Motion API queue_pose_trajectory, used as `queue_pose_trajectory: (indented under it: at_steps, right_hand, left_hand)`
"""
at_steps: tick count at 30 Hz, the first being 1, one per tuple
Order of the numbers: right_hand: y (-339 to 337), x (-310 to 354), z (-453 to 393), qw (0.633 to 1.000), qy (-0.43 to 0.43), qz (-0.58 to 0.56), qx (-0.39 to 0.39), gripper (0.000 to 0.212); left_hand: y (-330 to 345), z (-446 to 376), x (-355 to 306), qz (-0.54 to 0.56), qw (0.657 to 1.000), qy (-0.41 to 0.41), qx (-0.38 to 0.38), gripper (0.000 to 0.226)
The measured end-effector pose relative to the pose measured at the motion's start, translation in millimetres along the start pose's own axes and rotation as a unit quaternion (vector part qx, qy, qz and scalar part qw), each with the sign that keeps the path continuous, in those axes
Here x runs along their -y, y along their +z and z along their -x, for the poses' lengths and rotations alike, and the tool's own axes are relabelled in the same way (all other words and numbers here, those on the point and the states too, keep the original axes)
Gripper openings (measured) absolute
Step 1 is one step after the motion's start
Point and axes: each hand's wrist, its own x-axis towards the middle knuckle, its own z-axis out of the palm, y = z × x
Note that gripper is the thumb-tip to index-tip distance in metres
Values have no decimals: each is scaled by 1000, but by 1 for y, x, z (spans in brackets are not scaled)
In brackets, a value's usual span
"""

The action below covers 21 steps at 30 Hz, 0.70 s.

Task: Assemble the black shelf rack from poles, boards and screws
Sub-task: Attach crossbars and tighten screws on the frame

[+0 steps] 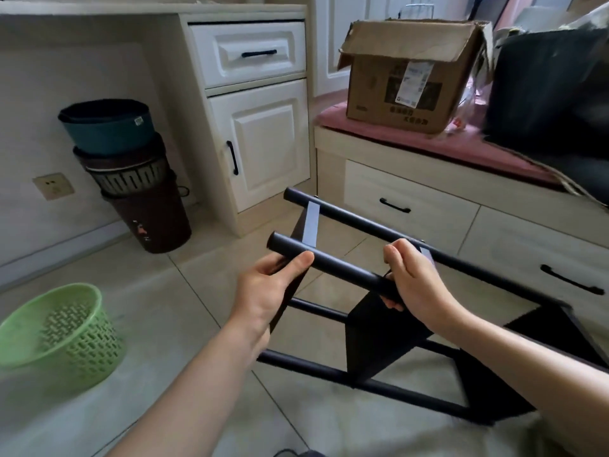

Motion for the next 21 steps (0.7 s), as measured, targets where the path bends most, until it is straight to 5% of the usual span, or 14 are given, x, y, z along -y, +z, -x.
queue_pose_trajectory:
  at_steps: [11, 21]
  right_hand:
    - [20, -74, 27, 987, 13, 140, 82, 26]
    - [41, -99, 46, 963, -7, 248, 109, 23]
  left_hand:
    - [-20, 2, 115, 57, 991, -114, 47, 42]
    - [-40, 8, 157, -33, 989, -127, 69, 61]
